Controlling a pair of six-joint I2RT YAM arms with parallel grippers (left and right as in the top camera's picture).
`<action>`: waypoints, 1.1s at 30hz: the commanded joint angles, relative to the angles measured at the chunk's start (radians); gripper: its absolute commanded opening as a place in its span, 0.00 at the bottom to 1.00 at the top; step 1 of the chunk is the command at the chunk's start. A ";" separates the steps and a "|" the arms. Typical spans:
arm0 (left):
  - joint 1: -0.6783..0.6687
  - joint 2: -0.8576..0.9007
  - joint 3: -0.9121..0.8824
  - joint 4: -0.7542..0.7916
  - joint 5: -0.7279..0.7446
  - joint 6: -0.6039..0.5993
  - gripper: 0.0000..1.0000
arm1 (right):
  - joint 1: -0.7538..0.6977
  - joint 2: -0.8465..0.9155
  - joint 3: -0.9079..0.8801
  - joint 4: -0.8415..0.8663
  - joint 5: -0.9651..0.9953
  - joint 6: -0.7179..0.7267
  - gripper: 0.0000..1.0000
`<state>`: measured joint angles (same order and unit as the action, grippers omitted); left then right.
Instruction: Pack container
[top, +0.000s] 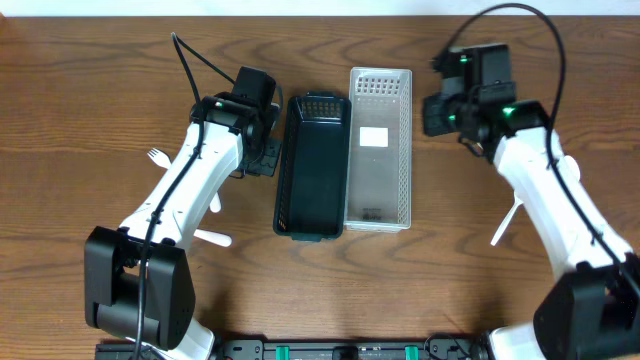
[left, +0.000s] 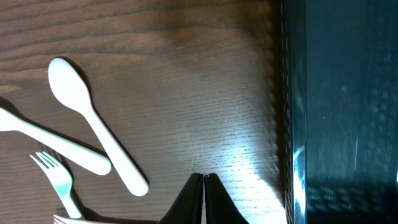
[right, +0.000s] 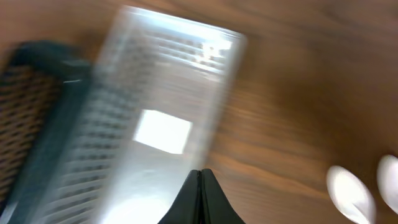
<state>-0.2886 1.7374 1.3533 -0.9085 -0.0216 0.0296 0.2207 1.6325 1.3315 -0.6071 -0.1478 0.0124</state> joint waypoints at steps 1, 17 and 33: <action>0.002 0.001 -0.006 -0.003 0.011 -0.005 0.06 | 0.043 0.043 -0.006 -0.034 -0.037 -0.055 0.02; 0.002 0.001 -0.006 -0.002 0.010 -0.005 0.06 | 0.108 0.153 -0.006 -0.310 -0.108 -0.060 0.02; 0.002 0.001 -0.006 0.009 0.010 -0.005 0.06 | 0.199 0.153 -0.006 -0.584 -0.171 -0.124 0.03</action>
<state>-0.2890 1.7374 1.3525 -0.8970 -0.0139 0.0296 0.3981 1.7905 1.3262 -1.1759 -0.3000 -0.0872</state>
